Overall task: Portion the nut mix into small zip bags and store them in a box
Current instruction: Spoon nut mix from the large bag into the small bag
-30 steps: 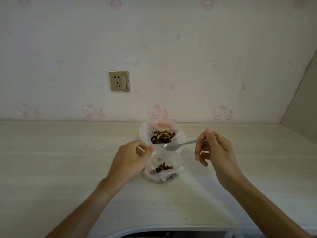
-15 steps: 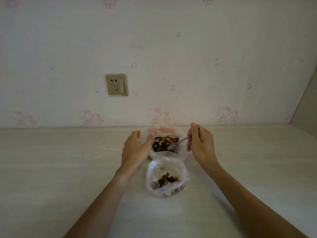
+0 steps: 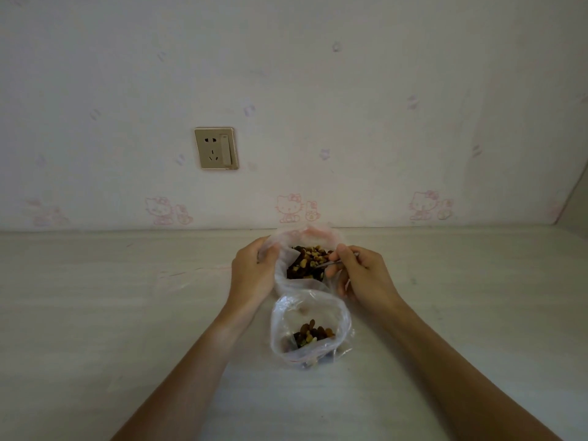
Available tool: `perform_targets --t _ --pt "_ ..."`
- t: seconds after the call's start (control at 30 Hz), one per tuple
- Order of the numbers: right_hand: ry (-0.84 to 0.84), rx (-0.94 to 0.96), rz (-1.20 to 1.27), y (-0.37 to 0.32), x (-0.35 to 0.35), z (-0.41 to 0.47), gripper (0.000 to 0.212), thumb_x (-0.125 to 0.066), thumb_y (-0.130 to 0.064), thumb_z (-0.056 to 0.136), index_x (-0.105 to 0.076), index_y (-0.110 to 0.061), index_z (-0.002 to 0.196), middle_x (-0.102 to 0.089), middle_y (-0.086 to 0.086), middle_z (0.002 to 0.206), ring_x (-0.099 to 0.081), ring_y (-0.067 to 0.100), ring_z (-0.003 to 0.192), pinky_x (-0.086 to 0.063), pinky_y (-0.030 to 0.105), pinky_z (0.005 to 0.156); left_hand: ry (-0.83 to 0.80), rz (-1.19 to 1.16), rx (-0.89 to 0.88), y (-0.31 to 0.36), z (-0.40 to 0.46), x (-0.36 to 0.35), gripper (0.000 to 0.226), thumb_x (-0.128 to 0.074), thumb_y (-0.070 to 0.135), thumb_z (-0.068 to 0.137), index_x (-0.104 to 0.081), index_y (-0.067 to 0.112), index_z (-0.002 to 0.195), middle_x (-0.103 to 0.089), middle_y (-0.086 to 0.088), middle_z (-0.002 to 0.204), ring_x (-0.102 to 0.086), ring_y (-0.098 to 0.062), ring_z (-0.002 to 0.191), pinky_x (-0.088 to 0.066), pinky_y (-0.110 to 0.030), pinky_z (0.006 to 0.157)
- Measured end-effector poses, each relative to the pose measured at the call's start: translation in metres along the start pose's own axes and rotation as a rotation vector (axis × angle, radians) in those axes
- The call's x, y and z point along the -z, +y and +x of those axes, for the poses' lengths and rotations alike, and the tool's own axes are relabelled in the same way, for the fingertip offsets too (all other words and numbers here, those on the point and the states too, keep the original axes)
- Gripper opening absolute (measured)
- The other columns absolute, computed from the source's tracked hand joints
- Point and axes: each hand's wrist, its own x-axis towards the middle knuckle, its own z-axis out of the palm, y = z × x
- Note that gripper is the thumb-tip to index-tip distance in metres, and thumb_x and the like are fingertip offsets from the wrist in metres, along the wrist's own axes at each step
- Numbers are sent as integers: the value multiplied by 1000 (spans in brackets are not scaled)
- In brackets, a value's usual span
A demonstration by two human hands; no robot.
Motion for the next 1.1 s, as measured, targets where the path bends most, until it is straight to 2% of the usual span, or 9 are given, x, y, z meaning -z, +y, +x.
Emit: perform_targets --t 0.1,0.23,0.4,0.47,0.6,0.8,0.9,1.0,1.1 --pt "49 -73 111 4 1 3 37 -48 -28 109 -67 -3 89 -71 16 70 -52 21 39 -38 23 37 1 -23 24 1 -2 1 22 -55 19 105 -77 17 100 -77 2 89 -69 -8 79 -49 -20 70" --pt "117 -165 149 3 2 1 37 -46 -31 109 -66 -6 91 -71 11 67 -53 18 39 -32 24 34 9 -118 117 0 -1 2 21 -56 16 104 -73 4 99 -70 -28 102 -60 -25 83 -49 -38 76" --pt "175 -197 219 2 4 -3 40 -45 -36 109 -68 -8 91 -69 11 69 -55 20 48 -35 30 44 18 -122 135 -2 0 4 20 -57 17 103 -73 6 95 -68 -14 86 -57 -23 79 -48 -37 73" --pt "180 -188 242 1 7 -5 41 -46 -37 109 -69 -9 91 -69 12 71 -56 20 50 -35 31 48 22 -89 113 -3 0 5 22 -58 18 102 -70 2 94 -62 -18 79 -54 -23 75 -46 -36 71" --pt "188 -153 167 -4 7 -9 41 -45 -38 109 -68 -9 92 -68 9 69 -56 20 51 -34 31 47 3 -4 82 2 -3 10 19 -61 23 101 -75 24 115 -77 8 100 -71 -9 97 -58 -33 91" --pt "168 -90 81 -32 10 -19 40 -42 -33 111 -65 -5 93 -68 6 68 -59 21 52 -36 29 40 33 219 22 1 -15 24 51 -69 34 97 -53 22 144 -54 13 138 -52 -7 126 -42 -26 101" --pt "147 -61 104 -48 15 -28 39 -42 -32 111 -64 -5 93 -67 8 69 -59 21 52 -35 29 41 96 282 -104 3 -26 33 40 -72 36 94 -57 26 130 -53 14 128 -52 -2 116 -40 -21 94" --pt "108 -31 138 -62 22 -42 40 -43 -34 110 -64 -6 92 -66 8 70 -59 21 52 -36 29 41 44 317 -175 11 -39 39 12 -71 41 93 -65 33 101 -65 18 101 -62 3 93 -46 -17 79" --pt "56 -25 172 -72 31 -61 40 -45 -35 109 -65 -9 88 -64 11 70 -59 24 53 -37 29 40 -122 364 -116 15 -54 44 22 -65 57 93 -68 37 85 -70 23 85 -64 7 82 -47 -16 68"
